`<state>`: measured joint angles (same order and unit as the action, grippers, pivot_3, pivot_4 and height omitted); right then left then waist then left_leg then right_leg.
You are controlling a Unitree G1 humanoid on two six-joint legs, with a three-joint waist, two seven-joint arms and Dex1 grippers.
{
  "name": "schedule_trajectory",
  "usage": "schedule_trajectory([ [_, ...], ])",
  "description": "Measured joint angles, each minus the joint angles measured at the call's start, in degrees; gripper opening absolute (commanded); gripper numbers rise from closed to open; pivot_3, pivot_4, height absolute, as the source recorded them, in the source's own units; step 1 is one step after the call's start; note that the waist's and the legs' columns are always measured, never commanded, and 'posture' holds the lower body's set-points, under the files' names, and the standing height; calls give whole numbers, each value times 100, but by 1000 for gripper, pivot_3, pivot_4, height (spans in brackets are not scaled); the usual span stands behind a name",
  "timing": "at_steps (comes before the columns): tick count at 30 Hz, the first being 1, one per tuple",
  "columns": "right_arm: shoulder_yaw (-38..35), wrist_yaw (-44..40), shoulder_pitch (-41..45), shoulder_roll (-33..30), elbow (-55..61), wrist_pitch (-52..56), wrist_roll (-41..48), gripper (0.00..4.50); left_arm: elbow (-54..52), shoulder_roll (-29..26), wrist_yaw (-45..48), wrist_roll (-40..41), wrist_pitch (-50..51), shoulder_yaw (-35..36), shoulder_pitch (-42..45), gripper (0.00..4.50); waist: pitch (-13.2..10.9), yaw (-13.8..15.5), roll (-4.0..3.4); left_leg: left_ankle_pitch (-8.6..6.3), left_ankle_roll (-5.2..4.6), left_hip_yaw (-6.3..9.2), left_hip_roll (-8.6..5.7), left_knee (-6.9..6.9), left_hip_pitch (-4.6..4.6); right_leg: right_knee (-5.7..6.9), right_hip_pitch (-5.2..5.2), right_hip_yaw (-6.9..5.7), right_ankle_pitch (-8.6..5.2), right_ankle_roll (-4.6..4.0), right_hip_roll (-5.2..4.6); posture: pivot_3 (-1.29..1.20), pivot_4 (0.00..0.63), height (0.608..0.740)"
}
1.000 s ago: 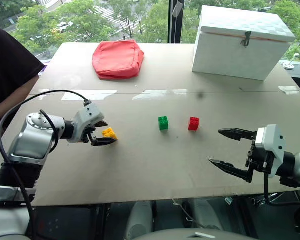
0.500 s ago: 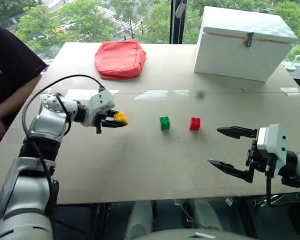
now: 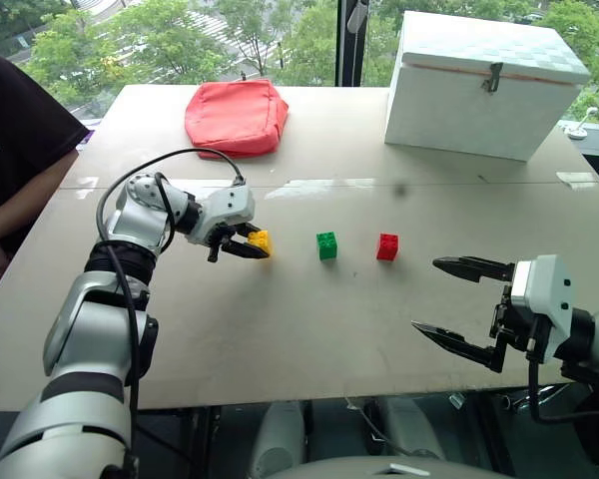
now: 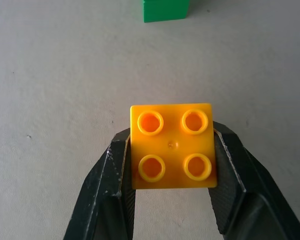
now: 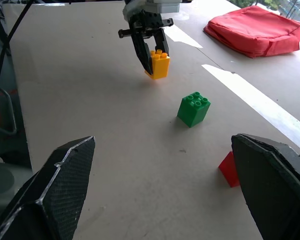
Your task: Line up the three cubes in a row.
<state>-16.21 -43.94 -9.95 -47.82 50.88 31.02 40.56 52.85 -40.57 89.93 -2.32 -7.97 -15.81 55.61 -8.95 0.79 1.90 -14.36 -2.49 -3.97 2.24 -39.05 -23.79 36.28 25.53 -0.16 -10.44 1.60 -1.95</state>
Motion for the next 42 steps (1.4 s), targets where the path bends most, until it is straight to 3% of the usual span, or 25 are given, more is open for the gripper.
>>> schedule_trajectory([
  [23,-51,174,-176,-50,35,11,8,4500,618,312,-12,-331,-391,-3,326,1258,0,2,0,-4,-7,0,0,-7,-2,2,-1,0,0,0,0,0,150,740],
  [25,-54,176,-197,-70,36,13,13,4500,651,330,-22,-339,-396,-3,354,2344,0,2,0,-4,-7,0,0,-7,-2,2,-1,0,0,0,0,0,150,740],
  [28,-78,179,-226,-120,37,20,20,4500,676,355,-21,-345,-399,-3,381,3584,0,2,0,-4,-7,0,0,-7,-2,2,-1,0,0,0,0,0,150,740],
  [29,-93,179,-230,-126,38,20,22,4500,680,361,-23,-349,-405,-3,381,4252,0,2,0,-4,-7,0,0,-7,-2,2,-1,0,0,0,0,0,150,740],
  [38,-233,199,-312,-138,37,21,10,4500,369,171,-6,-143,-221,294,198,4398,0,-24,1,-5,-7,-1,4,-7,-1,4,0,2,0,0,1,0,150,740],
  [42,-237,374,-313,-102,-26,116,-42,4500,-1359,-180,-147,540,986,965,-854,4398,0,-39,0,-5,-7,10,16,-7,5,12,1,4,0,-1,-2,0,150,740],
])
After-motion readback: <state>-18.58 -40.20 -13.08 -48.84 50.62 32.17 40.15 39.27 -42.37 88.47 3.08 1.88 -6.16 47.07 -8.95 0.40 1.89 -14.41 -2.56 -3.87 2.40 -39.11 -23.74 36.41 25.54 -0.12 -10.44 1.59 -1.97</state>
